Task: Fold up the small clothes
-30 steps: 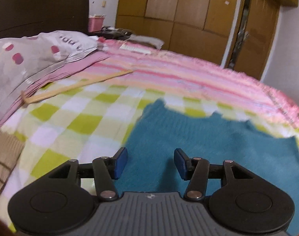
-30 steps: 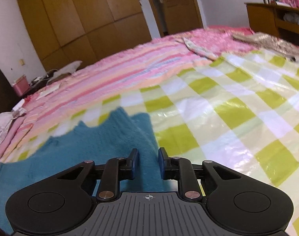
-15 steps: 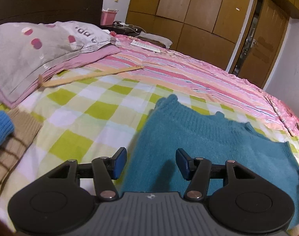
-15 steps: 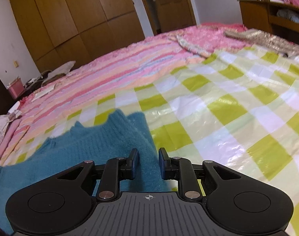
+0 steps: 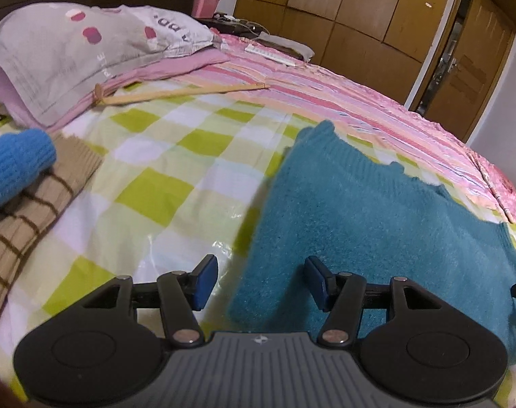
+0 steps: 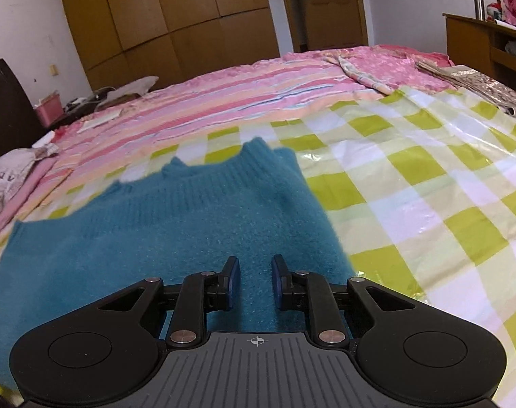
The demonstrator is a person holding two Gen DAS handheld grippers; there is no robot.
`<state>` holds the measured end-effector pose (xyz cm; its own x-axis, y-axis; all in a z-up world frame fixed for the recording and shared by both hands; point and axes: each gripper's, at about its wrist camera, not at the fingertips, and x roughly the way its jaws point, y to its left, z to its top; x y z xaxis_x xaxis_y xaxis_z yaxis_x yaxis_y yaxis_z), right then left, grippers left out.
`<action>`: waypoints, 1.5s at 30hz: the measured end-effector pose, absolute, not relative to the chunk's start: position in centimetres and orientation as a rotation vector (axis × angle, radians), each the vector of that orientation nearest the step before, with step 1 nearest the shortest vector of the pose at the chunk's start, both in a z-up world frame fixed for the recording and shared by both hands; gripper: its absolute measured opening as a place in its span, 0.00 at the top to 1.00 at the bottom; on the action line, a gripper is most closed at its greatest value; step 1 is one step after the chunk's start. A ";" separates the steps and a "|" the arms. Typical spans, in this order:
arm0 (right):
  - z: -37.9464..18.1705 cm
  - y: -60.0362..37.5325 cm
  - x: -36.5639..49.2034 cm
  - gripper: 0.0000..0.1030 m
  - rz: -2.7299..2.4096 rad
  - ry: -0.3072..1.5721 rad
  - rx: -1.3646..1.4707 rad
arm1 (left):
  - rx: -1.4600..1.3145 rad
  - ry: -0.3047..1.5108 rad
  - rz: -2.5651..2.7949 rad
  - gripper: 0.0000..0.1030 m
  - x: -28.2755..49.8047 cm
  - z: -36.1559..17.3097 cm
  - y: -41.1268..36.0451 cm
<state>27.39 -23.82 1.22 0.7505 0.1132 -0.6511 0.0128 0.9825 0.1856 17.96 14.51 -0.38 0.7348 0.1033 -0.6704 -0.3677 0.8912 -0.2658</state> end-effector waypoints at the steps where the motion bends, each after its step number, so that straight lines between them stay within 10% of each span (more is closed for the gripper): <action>1: 1.2 -23.8 27.4 0.83 0.052 0.724 0.184 | -0.407 0.701 0.264 0.40 17.9 -0.5 14.6; 45: 1.3 -13.0 25.1 0.76 0.163 0.779 -0.024 | -0.321 0.719 0.181 0.33 17.4 -0.7 14.2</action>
